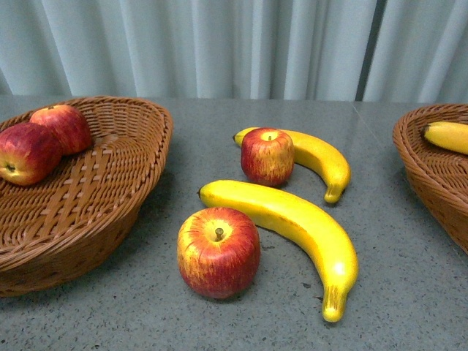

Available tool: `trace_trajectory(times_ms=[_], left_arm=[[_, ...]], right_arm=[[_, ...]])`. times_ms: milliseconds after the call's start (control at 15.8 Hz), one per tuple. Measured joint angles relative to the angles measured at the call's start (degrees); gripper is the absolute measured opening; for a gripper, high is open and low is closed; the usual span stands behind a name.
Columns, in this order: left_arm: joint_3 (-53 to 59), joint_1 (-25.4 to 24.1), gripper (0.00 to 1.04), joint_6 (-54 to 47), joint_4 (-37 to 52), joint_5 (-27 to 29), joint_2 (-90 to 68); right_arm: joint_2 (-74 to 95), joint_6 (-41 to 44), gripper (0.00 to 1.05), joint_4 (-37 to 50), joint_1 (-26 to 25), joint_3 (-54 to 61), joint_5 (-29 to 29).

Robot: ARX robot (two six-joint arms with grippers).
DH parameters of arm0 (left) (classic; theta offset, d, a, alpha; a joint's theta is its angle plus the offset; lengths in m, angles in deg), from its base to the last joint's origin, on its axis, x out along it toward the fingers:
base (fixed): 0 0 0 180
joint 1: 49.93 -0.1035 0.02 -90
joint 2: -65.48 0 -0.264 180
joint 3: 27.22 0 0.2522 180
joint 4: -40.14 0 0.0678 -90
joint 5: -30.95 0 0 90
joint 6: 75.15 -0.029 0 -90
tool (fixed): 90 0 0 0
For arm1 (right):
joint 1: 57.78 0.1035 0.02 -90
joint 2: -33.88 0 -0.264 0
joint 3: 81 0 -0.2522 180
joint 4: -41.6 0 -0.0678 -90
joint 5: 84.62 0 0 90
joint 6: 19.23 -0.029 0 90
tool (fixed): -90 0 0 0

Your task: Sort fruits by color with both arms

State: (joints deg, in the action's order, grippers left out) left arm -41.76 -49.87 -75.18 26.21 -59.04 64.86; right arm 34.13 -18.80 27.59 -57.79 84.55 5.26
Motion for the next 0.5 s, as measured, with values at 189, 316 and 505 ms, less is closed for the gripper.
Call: trace_trajectory(times_ms=[189,316,505], left_arm=[[0.0,0.0,0.98,0.02,0.0,0.02,0.0],[0.0,0.0,0.98,0.0,0.0,0.02,0.0],[0.0,0.0,0.98,0.0,0.0,0.02,0.0]], right_arm=[[0.0,0.0,0.98,0.0,0.0,0.0,-0.02],[0.0,0.0,0.98,0.0,0.0,0.0,0.0],[0.0,0.0,0.98,0.0,0.0,0.0,0.0]])
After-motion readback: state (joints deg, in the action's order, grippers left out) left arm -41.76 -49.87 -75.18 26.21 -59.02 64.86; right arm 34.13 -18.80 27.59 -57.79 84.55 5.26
